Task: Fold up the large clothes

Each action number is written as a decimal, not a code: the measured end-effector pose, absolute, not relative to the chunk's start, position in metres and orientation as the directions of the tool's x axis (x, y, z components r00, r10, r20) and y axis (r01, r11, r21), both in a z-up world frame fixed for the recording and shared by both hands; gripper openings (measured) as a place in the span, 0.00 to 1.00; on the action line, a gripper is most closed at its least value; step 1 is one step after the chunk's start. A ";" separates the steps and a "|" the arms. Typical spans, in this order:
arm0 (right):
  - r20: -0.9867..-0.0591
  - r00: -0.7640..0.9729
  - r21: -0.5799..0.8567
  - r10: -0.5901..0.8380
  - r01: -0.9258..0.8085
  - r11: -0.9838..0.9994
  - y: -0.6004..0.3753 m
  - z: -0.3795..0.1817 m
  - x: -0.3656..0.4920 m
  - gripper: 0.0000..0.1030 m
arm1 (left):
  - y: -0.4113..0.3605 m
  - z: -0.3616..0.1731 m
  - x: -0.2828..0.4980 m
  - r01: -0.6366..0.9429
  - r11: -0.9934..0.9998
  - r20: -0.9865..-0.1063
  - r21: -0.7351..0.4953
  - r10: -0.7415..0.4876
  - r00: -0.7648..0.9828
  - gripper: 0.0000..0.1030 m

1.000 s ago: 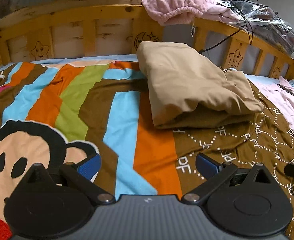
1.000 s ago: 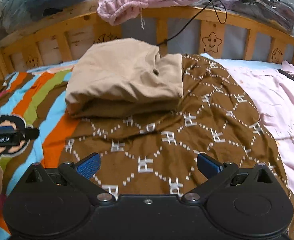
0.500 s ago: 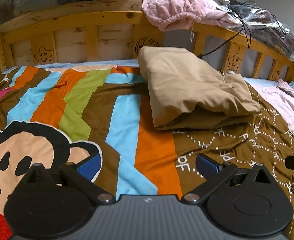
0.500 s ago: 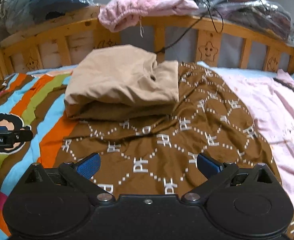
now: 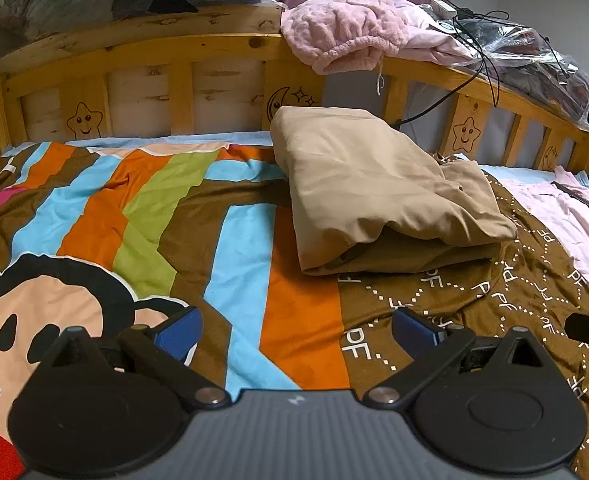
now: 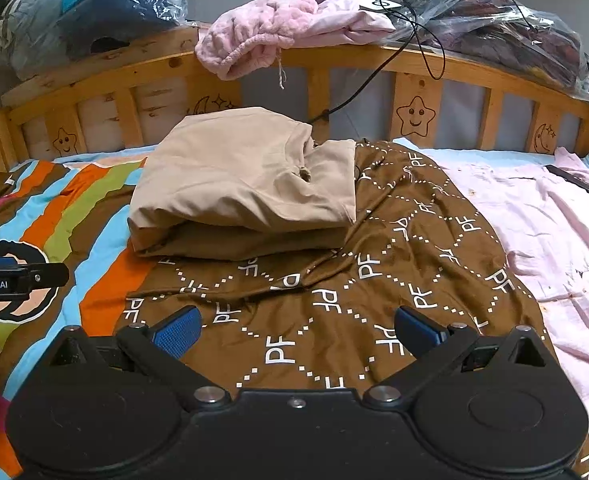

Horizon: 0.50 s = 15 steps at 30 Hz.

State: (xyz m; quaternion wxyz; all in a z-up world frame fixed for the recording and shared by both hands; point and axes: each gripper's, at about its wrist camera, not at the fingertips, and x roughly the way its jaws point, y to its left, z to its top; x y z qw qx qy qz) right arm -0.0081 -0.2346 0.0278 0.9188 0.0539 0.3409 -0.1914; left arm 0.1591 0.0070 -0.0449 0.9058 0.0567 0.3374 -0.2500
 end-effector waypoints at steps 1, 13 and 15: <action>-0.646 0.695 -0.031 -0.316 0.389 0.921 -0.234 0.028 -0.008 0.99 | 0.007 -0.045 0.159 0.491 0.869 -0.638 -0.065 -0.414 0.649 0.99; -0.648 0.693 -0.033 -0.316 0.388 0.921 -0.235 0.027 -0.008 0.99 | 0.005 -0.044 0.157 0.497 0.866 -0.628 -0.055 -0.417 0.657 0.99; -0.649 0.692 -0.033 -0.316 0.389 0.921 -0.235 0.027 -0.008 0.99 | 0.004 -0.044 0.157 0.496 0.866 -0.629 -0.057 -0.417 0.656 0.99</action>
